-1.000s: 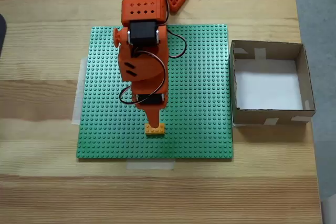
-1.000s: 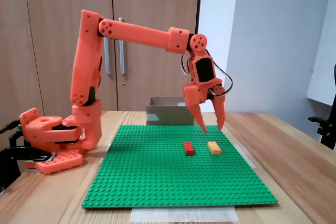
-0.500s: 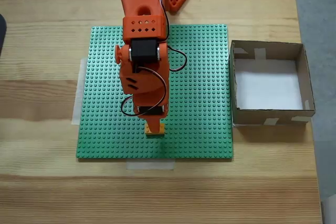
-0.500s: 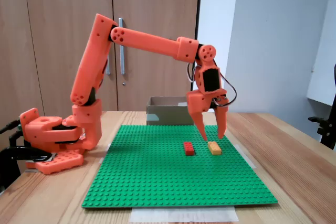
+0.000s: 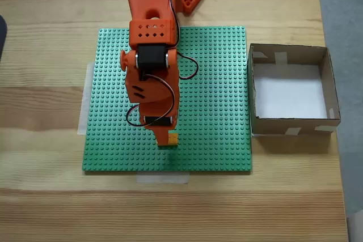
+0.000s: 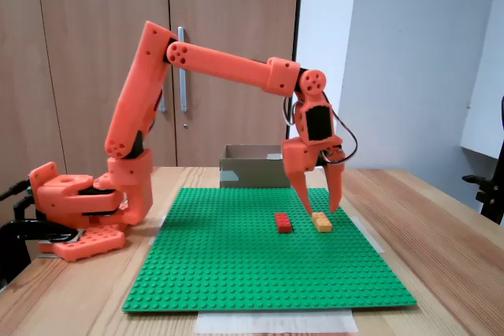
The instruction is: Pick the yellow lego block and put it in the box.
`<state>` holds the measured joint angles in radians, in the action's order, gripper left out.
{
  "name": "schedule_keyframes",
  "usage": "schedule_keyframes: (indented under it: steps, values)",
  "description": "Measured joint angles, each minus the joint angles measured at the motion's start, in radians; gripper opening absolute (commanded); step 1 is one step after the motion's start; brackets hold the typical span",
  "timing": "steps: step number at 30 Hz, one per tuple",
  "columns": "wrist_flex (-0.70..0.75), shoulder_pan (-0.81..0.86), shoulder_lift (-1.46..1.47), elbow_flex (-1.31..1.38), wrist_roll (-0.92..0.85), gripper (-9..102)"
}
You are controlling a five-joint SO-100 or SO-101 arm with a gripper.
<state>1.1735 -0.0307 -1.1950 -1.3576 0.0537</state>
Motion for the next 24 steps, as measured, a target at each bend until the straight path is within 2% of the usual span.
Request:
schedule_keyframes:
  steps: [24]
  values:
    - [-0.025, 0.009, 0.083, 0.021, 0.008, 18]
